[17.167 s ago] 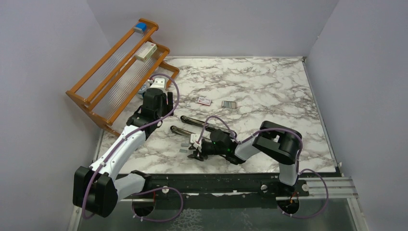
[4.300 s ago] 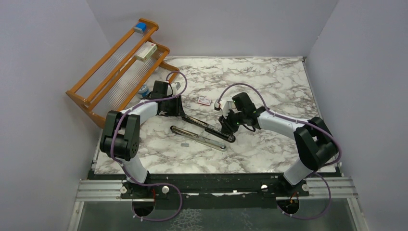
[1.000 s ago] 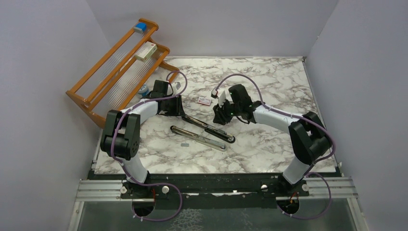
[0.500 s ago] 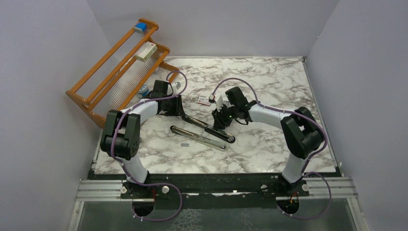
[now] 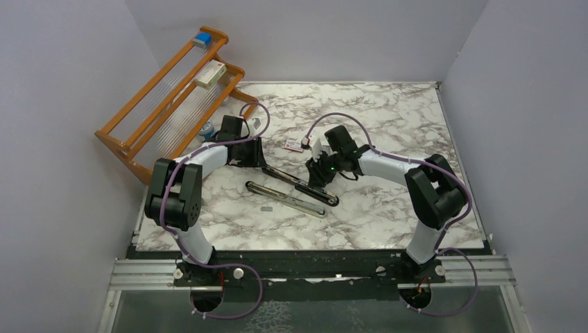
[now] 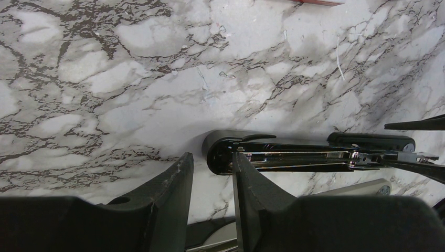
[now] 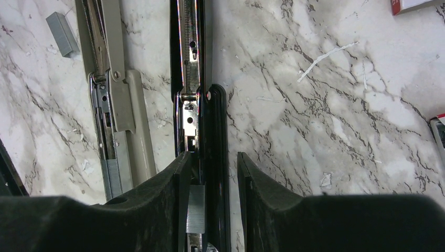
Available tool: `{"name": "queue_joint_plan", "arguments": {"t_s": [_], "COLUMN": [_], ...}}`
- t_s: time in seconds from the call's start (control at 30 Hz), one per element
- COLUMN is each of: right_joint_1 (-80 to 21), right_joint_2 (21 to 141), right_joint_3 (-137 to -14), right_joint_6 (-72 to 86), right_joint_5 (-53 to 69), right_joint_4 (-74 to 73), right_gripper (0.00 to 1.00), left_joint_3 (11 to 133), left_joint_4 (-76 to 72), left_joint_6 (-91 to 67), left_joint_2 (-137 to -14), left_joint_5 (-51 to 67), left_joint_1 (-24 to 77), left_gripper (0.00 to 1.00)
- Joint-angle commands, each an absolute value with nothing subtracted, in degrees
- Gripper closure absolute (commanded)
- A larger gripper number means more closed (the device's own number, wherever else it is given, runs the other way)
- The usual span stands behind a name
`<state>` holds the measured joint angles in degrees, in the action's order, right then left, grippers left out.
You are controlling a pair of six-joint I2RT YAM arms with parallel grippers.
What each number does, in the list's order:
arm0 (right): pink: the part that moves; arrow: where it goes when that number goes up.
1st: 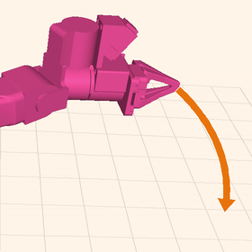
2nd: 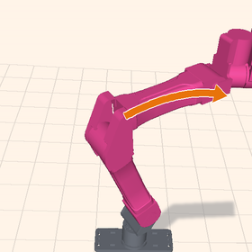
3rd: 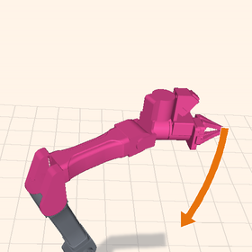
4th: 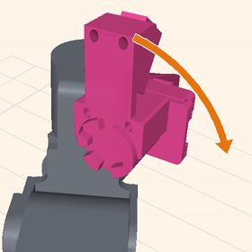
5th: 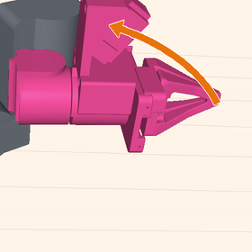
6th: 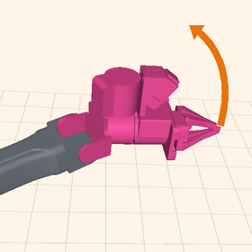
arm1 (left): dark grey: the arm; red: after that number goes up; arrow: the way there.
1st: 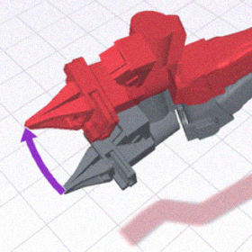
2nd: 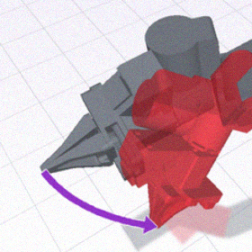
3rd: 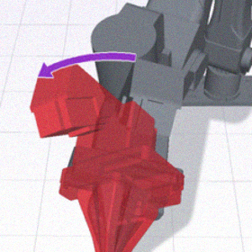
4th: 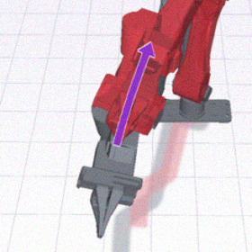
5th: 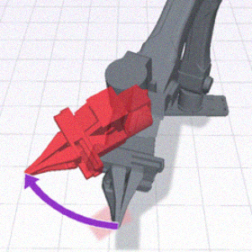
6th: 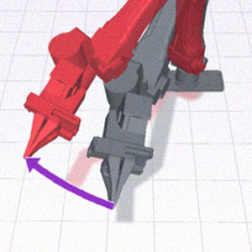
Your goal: Load the staples into the stapler
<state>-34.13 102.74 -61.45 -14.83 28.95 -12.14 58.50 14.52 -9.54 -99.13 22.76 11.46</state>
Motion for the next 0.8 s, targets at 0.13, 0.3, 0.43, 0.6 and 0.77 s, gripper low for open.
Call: {"name": "queue_joint_plan", "arguments": {"t_s": [0.13, 0.3, 0.43, 0.6, 0.77], "right_joint_1": [-34.41, -34.44, -34.45, -34.45, -34.43], "right_joint_2": [99.78, 98.61, 97.8, 96.88, 95.99], "right_joint_3": [-58.66, -57.98, -57.43, -56.7, -56.48], "right_joint_6": [-16.39, -16.43, -16.45, -16.1, -15.37], "right_joint_5": [24.42, 24.02, 23.32, 23.63, 25.0], "right_joint_4": [-16.53, -17.6, -17.99, -17.49, -16.61], "right_gripper": [0.6, 0.6, 0.6, 0.6, 0.6], "left_joint_3": [58.94, 58.91, 58.92, 58.89, 59.01], "left_joint_4": [16.14, 16.1, 16.24, 16.18, 16.17], "left_joint_6": [-7.98, -7.92, -7.98, -7.91, -7.96], "left_joint_2": [-101.06, -101.07, -101.12, -101.11, -101.1], "left_joint_5": [20.31, 20.32, 20.26, 20.22, 20.27], "left_joint_1": [11.4, 11.41, 11.37, 11.37, 11.3], "left_gripper": [0.65, 0.65, 0.65, 0.65, 0.65]}}
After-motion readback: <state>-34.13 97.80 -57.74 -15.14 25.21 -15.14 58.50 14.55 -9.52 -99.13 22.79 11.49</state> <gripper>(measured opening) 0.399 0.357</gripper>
